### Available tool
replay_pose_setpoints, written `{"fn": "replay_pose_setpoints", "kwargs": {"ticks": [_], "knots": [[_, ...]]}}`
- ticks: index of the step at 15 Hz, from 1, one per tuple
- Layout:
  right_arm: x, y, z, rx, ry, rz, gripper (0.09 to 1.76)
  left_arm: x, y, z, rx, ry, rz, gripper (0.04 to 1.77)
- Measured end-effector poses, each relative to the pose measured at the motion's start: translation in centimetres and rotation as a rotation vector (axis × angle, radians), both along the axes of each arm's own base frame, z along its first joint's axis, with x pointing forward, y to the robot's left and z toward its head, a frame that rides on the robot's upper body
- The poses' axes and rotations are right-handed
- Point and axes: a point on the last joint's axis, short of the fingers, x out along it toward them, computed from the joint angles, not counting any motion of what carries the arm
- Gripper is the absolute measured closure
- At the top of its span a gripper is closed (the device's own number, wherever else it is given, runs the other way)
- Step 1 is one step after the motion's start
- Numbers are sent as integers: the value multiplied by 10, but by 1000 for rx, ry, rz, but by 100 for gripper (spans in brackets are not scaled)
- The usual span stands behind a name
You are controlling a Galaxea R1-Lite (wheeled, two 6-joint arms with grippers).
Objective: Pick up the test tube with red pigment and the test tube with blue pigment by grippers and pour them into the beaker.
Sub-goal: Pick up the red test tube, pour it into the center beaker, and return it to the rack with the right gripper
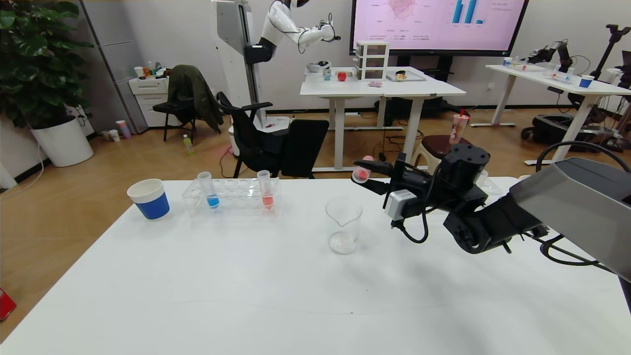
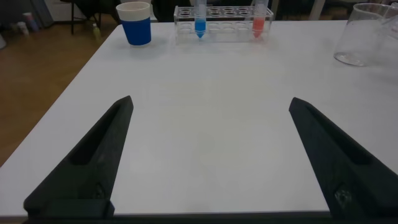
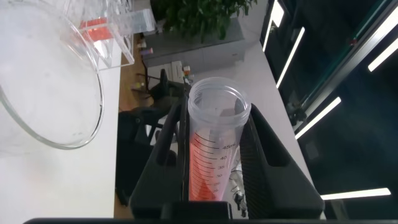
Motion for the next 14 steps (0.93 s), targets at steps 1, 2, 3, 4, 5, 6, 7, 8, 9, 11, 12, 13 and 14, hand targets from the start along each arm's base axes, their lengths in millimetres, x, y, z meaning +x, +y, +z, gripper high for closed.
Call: {"fn": "replay_pose_setpoints", "kwargs": {"ticks": [1,2,3,4,5,6,7,8,9,11,12,13,14], "knots": [[2,1,0,-19,-24,-1,136,0,0,0,0,0,0,6],[3,3,-1,-35,-43,0,136,0,0,0,0,0,0,6],[4,4,-1,-46,-65,1,136,0,0,0,0,0,0,6],[4,5,-1,-53,-82,0,136,0,0,0,0,0,0,6],[5,6,-2,-60,-97,0,136,0,0,0,0,0,0,6],[5,7,-3,-68,-114,-2,136,0,0,0,0,0,0,6],[5,8,-4,-76,-129,-1,136,0,0,0,0,0,0,6],[5,9,-5,-86,-146,-1,136,0,0,0,0,0,0,6],[5,9,-7,-96,-162,-3,136,0,0,0,0,0,0,6],[4,9,-10,-115,-189,-10,136,0,0,0,0,0,0,6],[5,8,-12,-125,-205,-15,136,0,0,0,0,0,0,6],[5,8,-13,-134,-218,-20,136,0,0,0,0,0,0,6],[6,9,-15,-143,-233,-24,136,0,0,0,0,0,0,6]]}}
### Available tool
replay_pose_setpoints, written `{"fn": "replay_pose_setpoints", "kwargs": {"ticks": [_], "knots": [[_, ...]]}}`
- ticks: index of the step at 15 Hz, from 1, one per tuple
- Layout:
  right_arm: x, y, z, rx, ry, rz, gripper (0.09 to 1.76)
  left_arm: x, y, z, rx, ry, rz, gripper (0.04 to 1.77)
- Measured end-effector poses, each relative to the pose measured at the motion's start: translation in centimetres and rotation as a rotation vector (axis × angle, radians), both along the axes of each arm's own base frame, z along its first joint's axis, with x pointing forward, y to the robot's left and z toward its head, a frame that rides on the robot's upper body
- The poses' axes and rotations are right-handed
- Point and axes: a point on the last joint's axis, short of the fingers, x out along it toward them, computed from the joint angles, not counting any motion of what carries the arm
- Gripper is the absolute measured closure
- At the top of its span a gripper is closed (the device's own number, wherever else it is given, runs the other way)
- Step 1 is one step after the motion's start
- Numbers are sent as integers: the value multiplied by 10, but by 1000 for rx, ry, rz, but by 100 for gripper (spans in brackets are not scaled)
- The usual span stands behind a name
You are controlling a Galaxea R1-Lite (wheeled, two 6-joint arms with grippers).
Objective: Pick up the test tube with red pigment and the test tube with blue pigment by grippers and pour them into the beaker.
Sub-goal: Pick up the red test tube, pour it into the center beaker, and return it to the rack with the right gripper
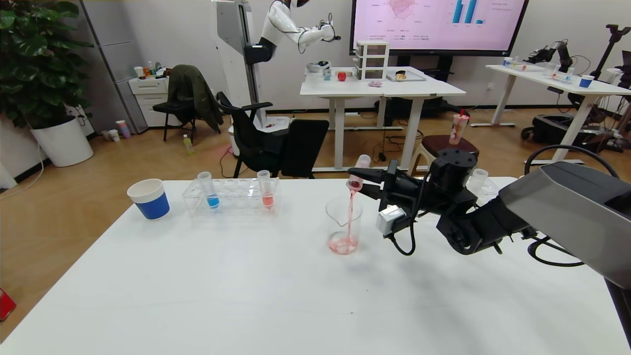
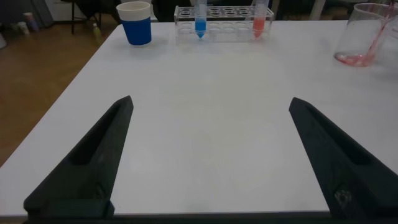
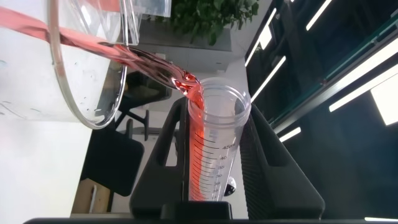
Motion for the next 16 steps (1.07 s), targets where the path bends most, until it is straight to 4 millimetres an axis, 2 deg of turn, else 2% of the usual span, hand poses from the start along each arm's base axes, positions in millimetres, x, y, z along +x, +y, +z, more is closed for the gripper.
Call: {"fn": "replay_pose_setpoints", "kwargs": {"ticks": [9,13,16], "knots": [[4,2,0,-99,-245,-30,136,0,0,0,-1,0,0,6],[4,6,0,-97,-250,-17,136,0,0,0,0,0,0,6],[0,13,19,-19,-169,10,136,0,0,0,-1,0,0,6]]}}
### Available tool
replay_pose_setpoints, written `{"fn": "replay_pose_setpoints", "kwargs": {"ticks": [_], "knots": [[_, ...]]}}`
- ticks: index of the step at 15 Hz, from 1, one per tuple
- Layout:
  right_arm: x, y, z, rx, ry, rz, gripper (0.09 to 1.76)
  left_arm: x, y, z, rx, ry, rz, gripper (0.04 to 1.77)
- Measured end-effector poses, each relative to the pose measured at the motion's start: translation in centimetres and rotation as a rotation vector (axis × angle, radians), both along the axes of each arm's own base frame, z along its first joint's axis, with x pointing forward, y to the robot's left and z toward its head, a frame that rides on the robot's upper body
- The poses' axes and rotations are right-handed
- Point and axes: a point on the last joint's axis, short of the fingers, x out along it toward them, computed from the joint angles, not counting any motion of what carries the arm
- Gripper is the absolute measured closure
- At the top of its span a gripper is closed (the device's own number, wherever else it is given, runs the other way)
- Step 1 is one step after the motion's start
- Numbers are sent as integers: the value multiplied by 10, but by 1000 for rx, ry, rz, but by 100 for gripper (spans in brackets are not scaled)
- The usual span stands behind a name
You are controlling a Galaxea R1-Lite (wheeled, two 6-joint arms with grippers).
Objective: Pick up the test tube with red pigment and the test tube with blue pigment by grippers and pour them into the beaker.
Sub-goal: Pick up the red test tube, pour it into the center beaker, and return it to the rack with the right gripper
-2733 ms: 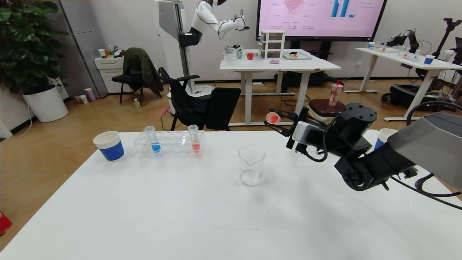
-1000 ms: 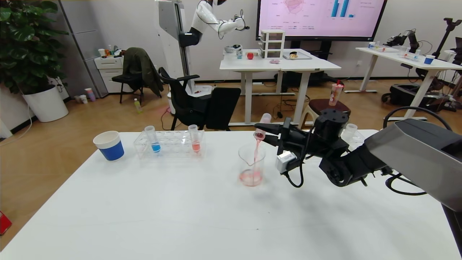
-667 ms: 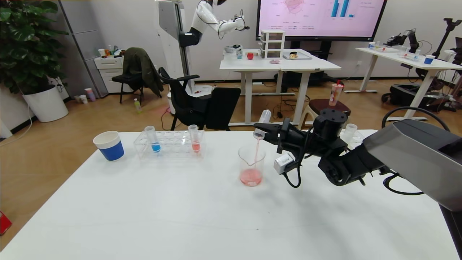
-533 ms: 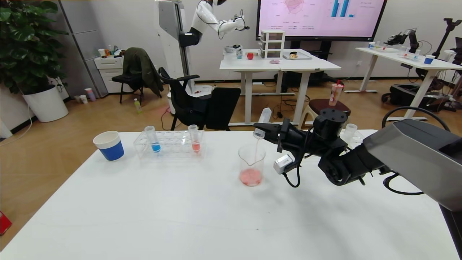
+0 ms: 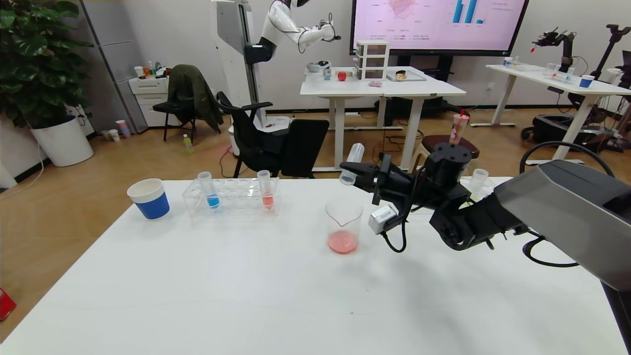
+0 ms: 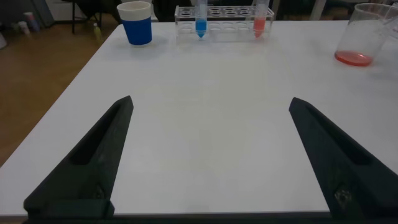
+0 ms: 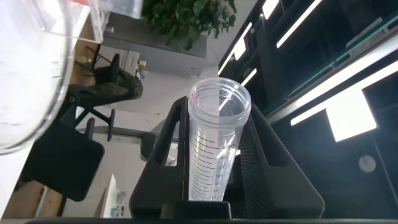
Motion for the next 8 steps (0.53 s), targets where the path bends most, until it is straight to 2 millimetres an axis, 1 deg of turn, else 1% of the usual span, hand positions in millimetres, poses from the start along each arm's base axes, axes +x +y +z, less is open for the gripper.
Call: {"fn": "replay_pose_setpoints", "kwargs": {"ticks": [1,4,6,8], "knots": [[-2,-3,13,41,47,-2,136,0,0,0,0,0,0,6],[-17,-20,48,251,344,-36,136,0,0,0,0,0,0,6],[-29,-32,70,463,529,-84,136,0,0,0,0,0,0,6],[-40,-40,89,749,678,-126,136,0,0,0,1,0,0,6]]}}
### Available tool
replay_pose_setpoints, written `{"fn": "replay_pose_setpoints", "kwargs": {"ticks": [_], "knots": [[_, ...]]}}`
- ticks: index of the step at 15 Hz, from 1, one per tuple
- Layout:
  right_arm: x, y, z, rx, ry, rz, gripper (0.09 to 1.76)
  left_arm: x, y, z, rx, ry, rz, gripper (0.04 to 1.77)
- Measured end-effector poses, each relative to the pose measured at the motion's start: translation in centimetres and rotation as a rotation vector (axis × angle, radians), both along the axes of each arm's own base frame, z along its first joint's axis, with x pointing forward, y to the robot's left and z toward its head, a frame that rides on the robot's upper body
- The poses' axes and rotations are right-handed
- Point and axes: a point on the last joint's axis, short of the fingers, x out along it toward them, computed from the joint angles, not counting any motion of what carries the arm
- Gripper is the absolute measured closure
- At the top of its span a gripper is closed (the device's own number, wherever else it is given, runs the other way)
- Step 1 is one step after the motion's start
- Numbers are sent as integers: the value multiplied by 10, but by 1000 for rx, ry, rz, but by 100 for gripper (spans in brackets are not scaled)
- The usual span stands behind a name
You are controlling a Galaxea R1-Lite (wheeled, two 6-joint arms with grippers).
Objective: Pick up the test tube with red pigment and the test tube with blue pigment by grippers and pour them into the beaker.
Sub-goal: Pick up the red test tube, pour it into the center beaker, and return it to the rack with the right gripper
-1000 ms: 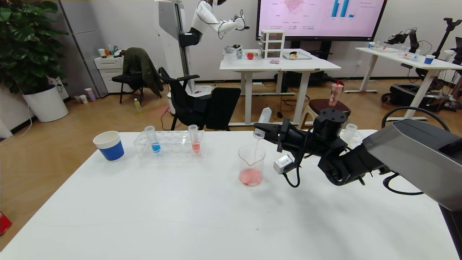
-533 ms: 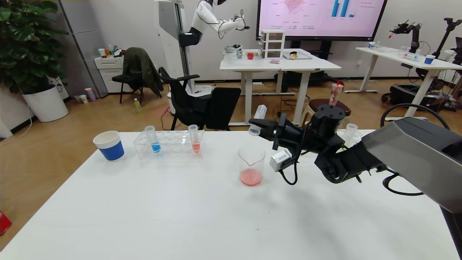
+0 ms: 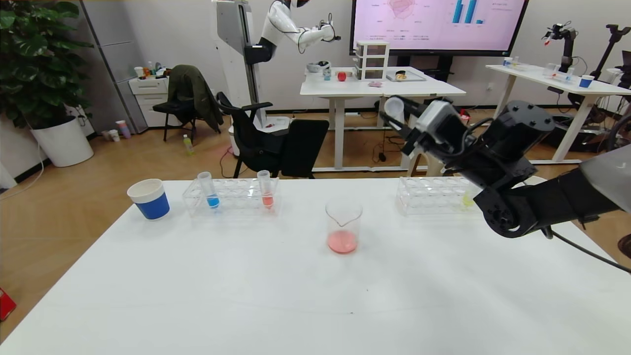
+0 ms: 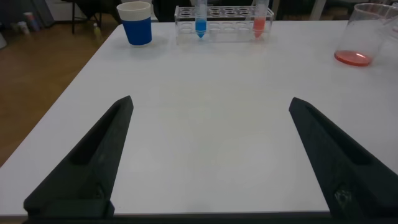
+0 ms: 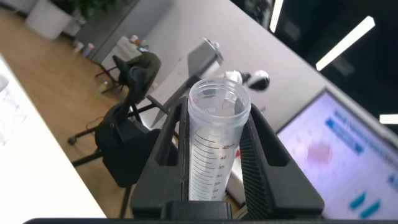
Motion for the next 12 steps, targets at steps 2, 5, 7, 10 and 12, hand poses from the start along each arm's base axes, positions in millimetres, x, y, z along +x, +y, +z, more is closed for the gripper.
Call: {"fn": "replay_pose_setpoints", "kwargs": {"ticks": [2,5,7,10,12], "knots": [[-9,-7,8,249,132,-78,136,0,0,0,0,0,0,6],[-19,-18,-5,516,390,-190,136,0,0,0,0,0,0,6],[-27,-31,-19,543,514,-246,136,0,0,0,-1,0,0,6],[-38,-46,-30,543,573,-296,136,0,0,0,-1,0,0,6],[-41,-49,-32,541,582,-304,136,0,0,0,-1,0,0,6]]}}
